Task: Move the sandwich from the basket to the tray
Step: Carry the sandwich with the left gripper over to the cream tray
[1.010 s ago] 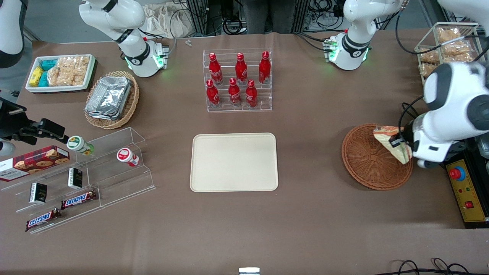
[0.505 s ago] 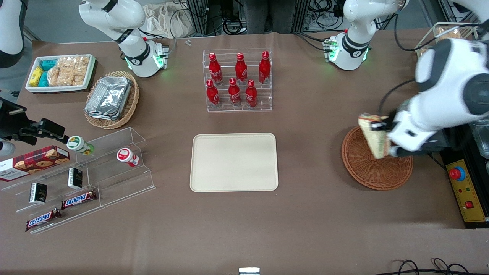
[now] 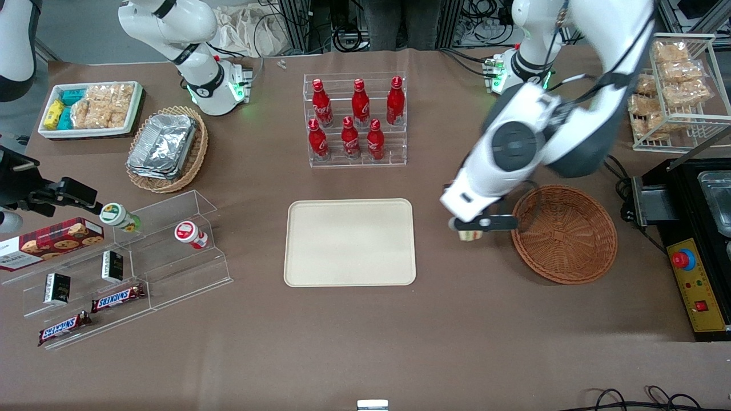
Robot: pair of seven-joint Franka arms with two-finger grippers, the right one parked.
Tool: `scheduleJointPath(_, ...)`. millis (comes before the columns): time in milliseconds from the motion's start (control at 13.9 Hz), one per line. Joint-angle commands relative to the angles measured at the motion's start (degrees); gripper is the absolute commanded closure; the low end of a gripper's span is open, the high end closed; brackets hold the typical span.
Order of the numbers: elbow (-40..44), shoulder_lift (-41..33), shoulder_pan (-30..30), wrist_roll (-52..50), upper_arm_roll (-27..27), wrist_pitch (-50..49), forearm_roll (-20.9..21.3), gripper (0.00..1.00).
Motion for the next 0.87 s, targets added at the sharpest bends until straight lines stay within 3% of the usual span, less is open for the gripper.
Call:
scheduleJointPath(0, 1.76, 4.35, -2.72, -4.95, -0.07, 3.43, 3.78, 1.0)
scheduleJointPath(144, 3.59, 7.86, -5.79, -5.31, 0.2, 6.15, 4.3, 1.0)
scheduleJointPath(577, 11.95, 20.43, -10.81, -10.23, 0.37, 8.35, 12.12, 1.0)
scheduleJointPath(794, 12.92, 23.6, -12.04, -10.32, 0.46, 11.69, 12.66, 1.0)
